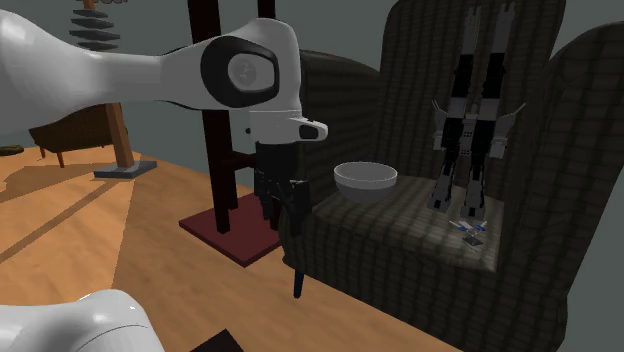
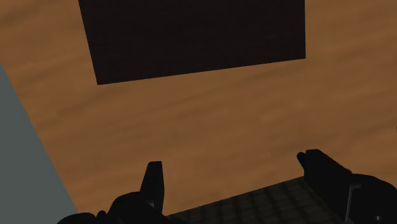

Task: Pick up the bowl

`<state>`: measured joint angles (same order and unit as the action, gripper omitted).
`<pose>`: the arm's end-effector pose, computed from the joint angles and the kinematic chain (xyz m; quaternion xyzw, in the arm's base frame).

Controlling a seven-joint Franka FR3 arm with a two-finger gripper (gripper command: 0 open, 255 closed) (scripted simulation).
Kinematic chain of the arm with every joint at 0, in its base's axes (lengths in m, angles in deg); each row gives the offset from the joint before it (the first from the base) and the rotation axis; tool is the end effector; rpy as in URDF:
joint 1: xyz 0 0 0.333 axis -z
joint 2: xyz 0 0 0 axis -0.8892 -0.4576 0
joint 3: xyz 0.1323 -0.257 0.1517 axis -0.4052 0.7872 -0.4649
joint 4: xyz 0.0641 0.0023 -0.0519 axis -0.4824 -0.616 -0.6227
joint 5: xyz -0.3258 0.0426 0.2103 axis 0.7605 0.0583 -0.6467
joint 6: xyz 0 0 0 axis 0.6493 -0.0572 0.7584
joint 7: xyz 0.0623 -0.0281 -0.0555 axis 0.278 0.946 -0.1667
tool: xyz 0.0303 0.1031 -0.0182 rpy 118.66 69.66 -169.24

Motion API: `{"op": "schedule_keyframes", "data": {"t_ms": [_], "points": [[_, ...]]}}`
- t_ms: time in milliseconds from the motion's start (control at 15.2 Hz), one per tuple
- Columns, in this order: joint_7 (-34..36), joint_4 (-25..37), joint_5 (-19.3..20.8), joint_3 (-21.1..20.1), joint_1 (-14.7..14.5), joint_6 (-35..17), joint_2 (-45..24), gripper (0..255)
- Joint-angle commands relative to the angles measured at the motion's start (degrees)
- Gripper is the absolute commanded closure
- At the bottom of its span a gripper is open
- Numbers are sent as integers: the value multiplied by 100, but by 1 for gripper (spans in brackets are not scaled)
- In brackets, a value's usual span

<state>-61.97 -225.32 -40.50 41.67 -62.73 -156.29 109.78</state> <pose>0.2809 0.0180 0.5848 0.9988 -0.0381 -0.0137 0.0283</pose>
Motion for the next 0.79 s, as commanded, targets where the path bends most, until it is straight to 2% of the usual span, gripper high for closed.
{"op": "schedule_keyframes", "data": {"t_ms": [0,330,726], "points": [[0,0,0,0,0,0,0,0],[-74,802,-82,102,31,-400,-1206,0],[-183,1990,-224,215,40,-609,-2612,0]]}}
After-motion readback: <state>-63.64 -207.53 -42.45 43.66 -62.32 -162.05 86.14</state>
